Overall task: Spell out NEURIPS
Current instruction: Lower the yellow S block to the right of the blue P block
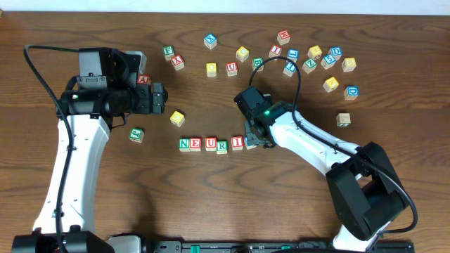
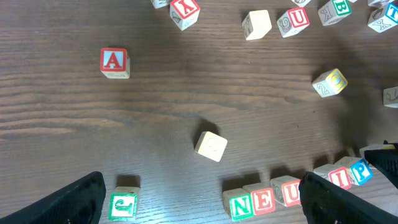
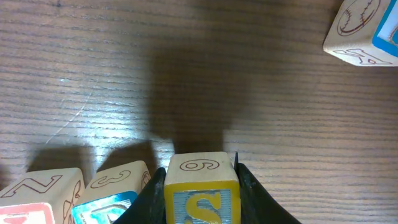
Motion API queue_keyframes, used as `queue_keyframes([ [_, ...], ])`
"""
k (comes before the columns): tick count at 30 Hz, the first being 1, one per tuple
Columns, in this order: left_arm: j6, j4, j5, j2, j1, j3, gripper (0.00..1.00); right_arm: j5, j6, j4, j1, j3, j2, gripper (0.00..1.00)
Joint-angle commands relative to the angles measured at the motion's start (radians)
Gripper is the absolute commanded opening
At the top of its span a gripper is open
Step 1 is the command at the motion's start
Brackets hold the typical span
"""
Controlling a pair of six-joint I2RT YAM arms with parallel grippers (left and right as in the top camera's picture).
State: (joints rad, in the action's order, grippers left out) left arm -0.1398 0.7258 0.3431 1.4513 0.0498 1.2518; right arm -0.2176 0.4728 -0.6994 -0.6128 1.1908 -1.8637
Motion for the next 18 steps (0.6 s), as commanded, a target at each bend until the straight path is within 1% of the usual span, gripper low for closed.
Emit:
queue_keyframes([
  [1,-0.021,0.0,0.015,0.001,0.002,0.022,0.98,-0.019,0.02,0.004,-0.004,-0.01,-0.005,0.14],
  [18,-0.021,0.0,0.015,0.001,0.002,0.022,0.98,-0.018,0.008,0.039,-0.002,-0.034,-0.005,0.15],
])
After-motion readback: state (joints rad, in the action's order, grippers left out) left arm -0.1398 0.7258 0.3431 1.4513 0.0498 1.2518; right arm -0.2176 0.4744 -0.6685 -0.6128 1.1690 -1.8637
